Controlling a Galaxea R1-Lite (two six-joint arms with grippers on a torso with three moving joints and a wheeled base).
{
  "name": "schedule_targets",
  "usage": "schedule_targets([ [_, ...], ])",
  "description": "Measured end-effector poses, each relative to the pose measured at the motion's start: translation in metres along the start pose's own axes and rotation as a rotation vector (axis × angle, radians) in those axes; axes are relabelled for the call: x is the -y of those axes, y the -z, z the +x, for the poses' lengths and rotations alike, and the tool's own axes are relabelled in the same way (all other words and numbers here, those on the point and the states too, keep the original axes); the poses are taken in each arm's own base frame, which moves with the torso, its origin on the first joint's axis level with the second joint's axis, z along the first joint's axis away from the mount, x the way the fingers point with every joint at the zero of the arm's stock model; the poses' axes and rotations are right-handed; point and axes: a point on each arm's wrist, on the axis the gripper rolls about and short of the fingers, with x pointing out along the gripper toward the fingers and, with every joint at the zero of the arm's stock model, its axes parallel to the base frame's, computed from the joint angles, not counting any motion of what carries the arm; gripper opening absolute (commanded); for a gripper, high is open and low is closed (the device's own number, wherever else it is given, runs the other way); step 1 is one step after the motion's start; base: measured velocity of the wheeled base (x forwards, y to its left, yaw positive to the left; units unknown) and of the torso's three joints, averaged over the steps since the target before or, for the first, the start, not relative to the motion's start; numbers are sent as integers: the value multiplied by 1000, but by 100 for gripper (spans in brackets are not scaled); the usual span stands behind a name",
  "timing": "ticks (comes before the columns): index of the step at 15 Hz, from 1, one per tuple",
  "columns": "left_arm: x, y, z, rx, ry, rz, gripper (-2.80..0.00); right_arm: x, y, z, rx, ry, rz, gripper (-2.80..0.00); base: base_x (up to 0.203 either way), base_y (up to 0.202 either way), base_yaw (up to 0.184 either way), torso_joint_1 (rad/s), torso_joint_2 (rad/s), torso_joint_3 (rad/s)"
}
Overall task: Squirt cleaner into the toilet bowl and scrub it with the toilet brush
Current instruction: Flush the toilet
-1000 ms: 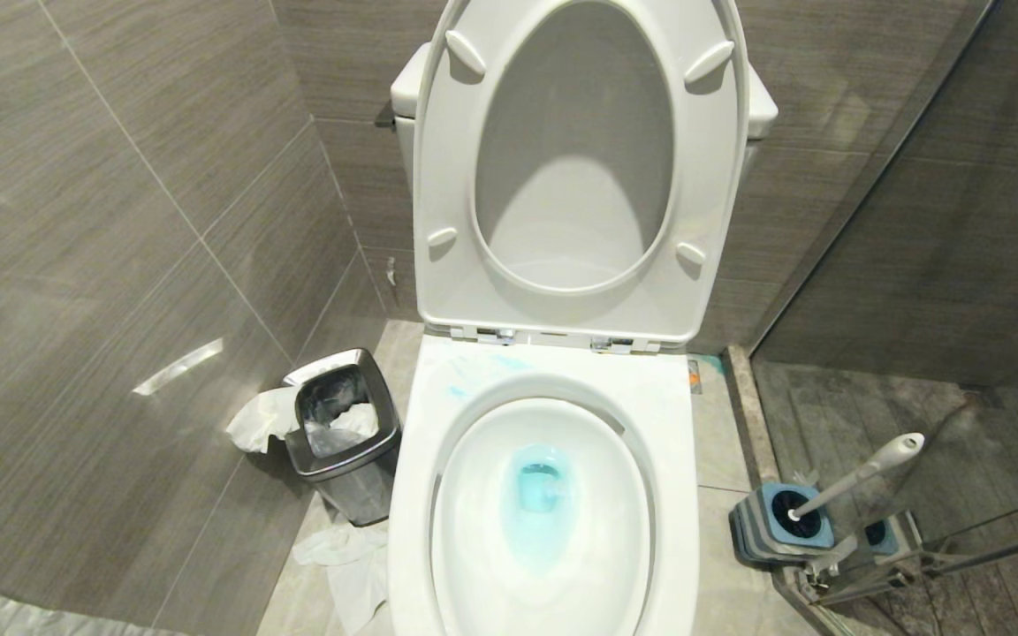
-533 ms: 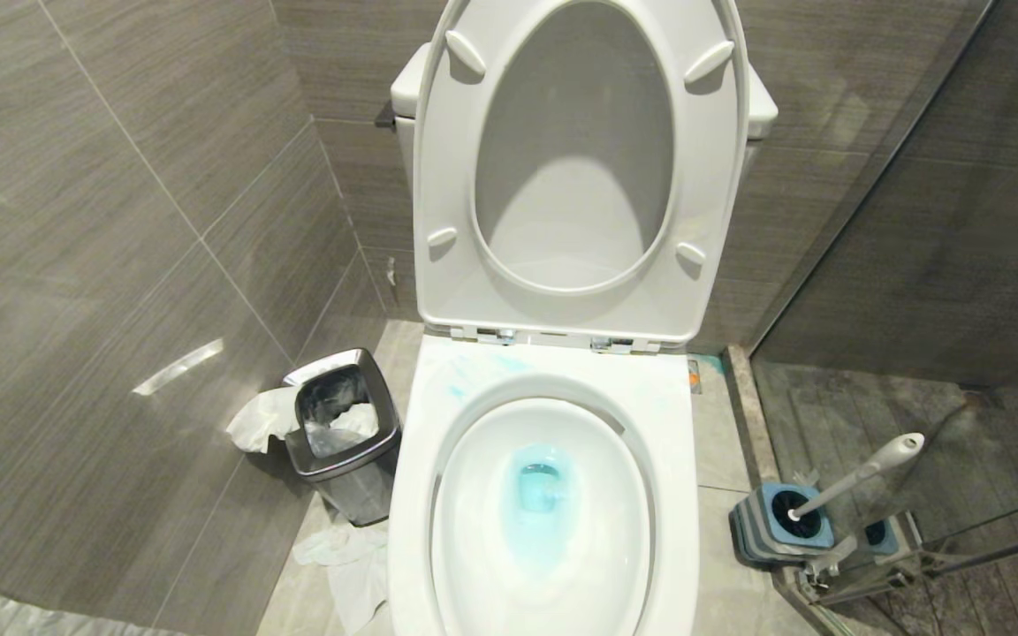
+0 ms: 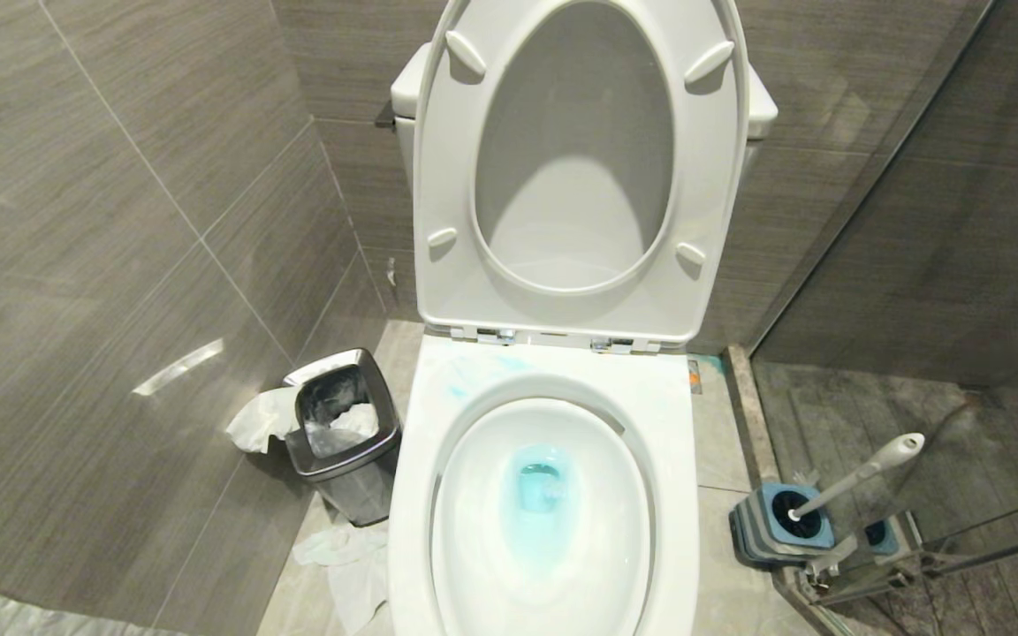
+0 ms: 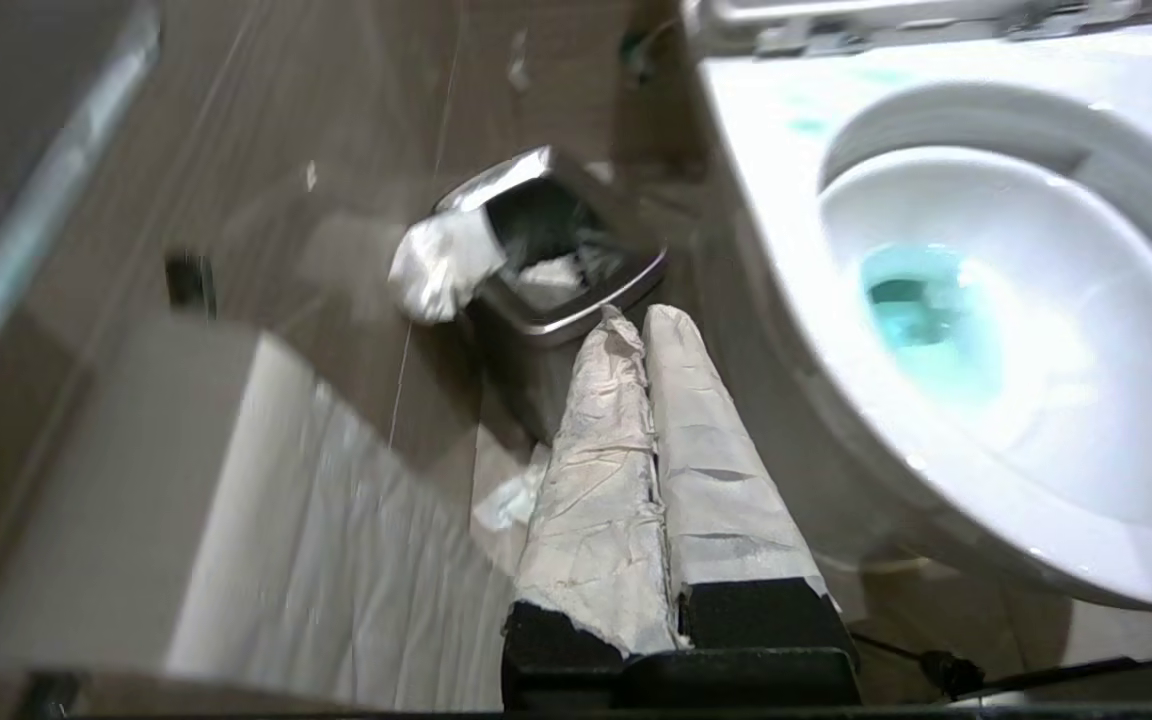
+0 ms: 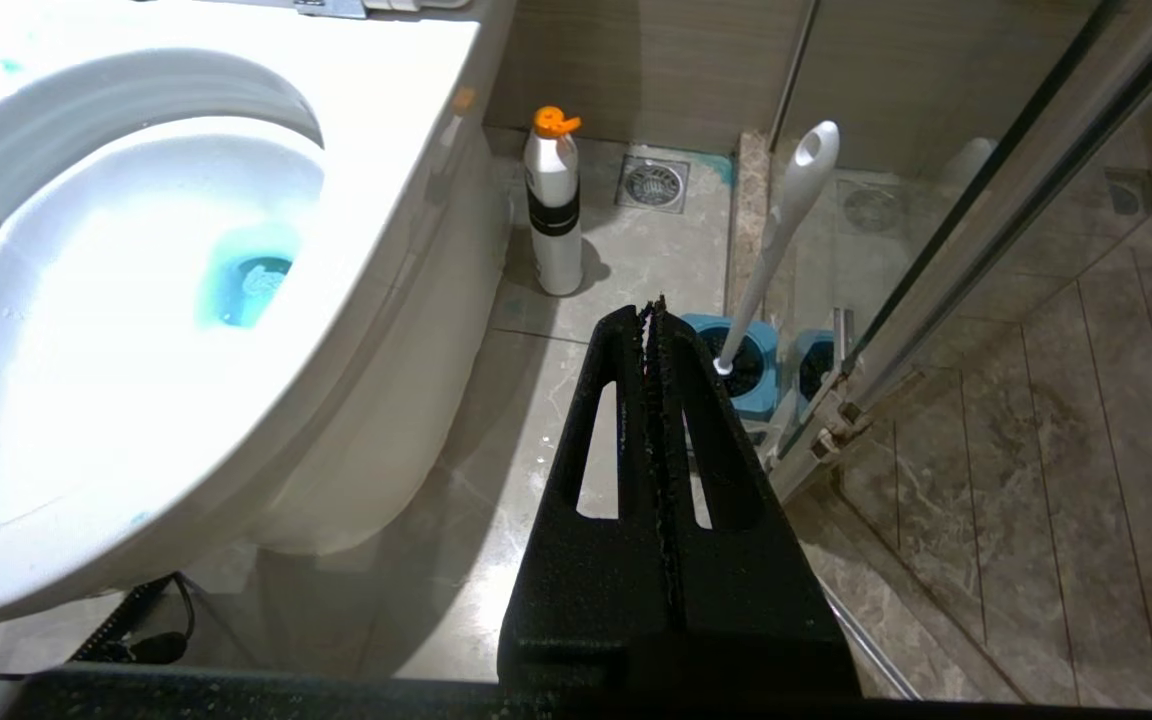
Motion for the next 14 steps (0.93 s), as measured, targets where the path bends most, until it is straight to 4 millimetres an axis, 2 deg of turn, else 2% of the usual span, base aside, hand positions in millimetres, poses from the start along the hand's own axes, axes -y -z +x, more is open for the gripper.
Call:
schedule_targets([
  [4, -2, -61, -14, 68, 72, 62, -280, 0, 0, 0, 0, 0, 0, -280, 0, 0, 0, 0, 0, 0],
  [7, -7, -118, -4, 100, 148, 110, -280, 0, 0, 0, 0, 0, 0, -280, 0, 0, 0, 0, 0, 0],
  [10, -15, -181, 32, 130, 191, 138, -280, 0, 0, 0, 0, 0, 0, -280, 0, 0, 0, 0, 0, 0],
  [12, -22, -220, 69, 155, 203, 141, -280, 0, 0, 0, 0, 0, 0, -280, 0, 0, 0, 0, 0, 0],
  [14, -30, -254, 115, 182, 212, 119, -280, 0, 0, 0, 0, 0, 1, -280, 0, 0, 0, 0, 0, 0],
])
